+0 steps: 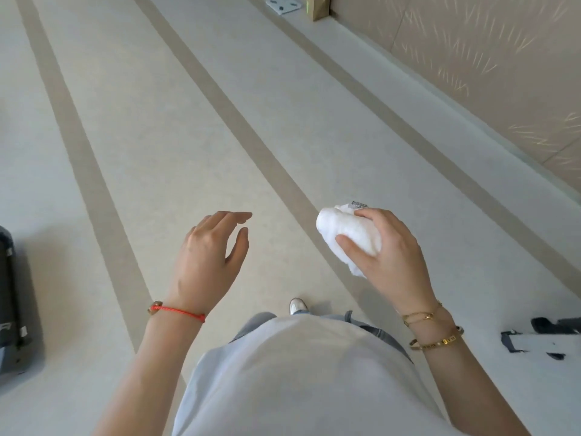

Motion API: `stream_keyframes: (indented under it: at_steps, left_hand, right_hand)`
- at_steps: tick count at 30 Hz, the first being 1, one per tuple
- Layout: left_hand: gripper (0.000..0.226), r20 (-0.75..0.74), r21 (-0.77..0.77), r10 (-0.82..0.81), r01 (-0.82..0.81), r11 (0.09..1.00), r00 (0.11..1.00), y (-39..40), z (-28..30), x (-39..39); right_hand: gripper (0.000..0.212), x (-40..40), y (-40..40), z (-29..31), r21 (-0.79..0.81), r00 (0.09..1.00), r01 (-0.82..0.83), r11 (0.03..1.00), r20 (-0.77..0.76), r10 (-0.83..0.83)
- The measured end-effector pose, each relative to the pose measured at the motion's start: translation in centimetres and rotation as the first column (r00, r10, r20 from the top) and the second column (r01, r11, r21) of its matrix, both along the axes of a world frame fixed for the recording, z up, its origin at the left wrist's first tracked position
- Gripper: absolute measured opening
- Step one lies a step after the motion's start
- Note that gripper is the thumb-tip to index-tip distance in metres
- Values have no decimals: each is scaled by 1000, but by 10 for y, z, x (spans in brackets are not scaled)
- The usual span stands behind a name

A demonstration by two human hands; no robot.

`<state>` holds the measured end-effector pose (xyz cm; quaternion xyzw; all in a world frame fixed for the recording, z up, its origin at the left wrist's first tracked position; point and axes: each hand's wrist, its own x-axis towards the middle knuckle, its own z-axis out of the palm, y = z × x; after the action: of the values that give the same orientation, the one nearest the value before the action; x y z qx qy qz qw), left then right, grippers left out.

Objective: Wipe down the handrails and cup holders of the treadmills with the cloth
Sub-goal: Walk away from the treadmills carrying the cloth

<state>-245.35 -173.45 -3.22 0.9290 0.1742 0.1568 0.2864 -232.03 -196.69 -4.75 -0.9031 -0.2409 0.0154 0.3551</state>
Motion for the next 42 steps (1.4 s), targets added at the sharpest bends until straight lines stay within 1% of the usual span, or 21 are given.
stream_keyframes:
  at_steps: [8,14,20,27,33,38,42]
  left_hand:
    - [23,-2,-6,111,-111,994,994,95,-6,130]
    - [23,9,-14,155,-155,988,988,202,-20,241]
    - [23,33,17,151,-152,988,988,327,-7,357]
    - [22,19,40,99,-100,994,995,439,-1,475]
    - [22,14,52,80,-80,995,997,522,-16,576]
    - [22,35,49,99,-101,994,994,594,-23,674]
    - [22,69,62,126,-130,990,990,659,-10,766]
  right_hand:
    - [46,151,113,-4,-8,994,-110,994,-22,110]
    - [44,269,231,-17,1,983,-185,983,-14,185]
    - [41,390,354,1,22,985,-167,986,48,166]
    - [41,498,455,4,26,990,-141,990,2,141]
    - [43,594,539,-15,22,991,-126,992,-35,127]
    - [44,695,612,-25,32,989,-142,989,-43,144]
    - [44,792,682,-12,44,986,-167,985,-17,168]
